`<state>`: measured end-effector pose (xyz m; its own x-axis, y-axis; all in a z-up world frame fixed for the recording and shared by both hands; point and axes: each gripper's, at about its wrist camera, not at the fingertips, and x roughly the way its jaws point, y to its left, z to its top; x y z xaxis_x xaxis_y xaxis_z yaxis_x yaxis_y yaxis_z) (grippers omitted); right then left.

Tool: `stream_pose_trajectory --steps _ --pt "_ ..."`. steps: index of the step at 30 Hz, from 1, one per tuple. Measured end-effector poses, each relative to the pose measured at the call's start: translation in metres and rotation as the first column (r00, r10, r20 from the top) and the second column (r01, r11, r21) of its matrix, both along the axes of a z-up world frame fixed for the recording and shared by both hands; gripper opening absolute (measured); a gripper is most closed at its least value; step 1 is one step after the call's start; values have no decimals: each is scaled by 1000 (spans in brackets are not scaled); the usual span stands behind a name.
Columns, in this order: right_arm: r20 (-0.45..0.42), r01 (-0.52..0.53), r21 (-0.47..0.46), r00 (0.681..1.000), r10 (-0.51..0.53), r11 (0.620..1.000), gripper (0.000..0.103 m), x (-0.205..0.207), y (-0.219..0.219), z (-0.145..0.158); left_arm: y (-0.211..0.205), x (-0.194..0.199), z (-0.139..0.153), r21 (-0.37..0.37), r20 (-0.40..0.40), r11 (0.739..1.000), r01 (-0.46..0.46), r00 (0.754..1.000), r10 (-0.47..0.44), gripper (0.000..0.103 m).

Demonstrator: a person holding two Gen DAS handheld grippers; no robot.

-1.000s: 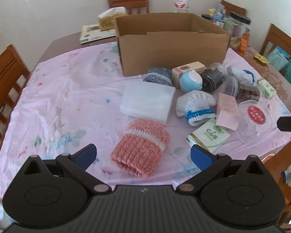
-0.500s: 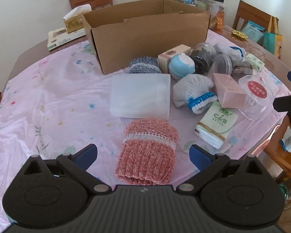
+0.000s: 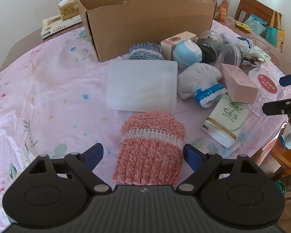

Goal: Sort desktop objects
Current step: 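Close left tool on pink knit sleeve while right tool grasps red-labeled clear tub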

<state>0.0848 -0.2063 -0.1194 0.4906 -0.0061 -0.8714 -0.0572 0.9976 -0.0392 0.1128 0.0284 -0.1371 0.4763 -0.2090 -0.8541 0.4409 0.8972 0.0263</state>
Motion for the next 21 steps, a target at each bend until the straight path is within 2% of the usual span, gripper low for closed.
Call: stream_pose_trajectory --steps 6,8,11,16,19,21 --pt "-25 -17 7 1000 17 1000 101 13 0 -11 -2 3 -4 -6 -22 1000 -6 1000 6 89" --pt "-35 -18 7 999 19 1000 97 16 0 -15 0 4 -4 -12 -26 1000 -10 1000 10 88" --pt "-50 -16 15 999 16 1000 92 19 -2 -18 2 5 -3 -23 -24 1000 -10 1000 9 82" --pt "-54 -19 20 998 20 1000 88 21 -3 -18 -4 6 -4 -24 -19 1000 -4 1000 4 82" --pt "-62 -22 17 998 23 1000 83 24 -3 -19 -10 8 -3 -21 -12 1000 -4 1000 4 76" --pt "-65 -27 21 997 28 999 82 25 -3 -18 -9 8 -2 -29 -11 1000 1 1000 -1 66"
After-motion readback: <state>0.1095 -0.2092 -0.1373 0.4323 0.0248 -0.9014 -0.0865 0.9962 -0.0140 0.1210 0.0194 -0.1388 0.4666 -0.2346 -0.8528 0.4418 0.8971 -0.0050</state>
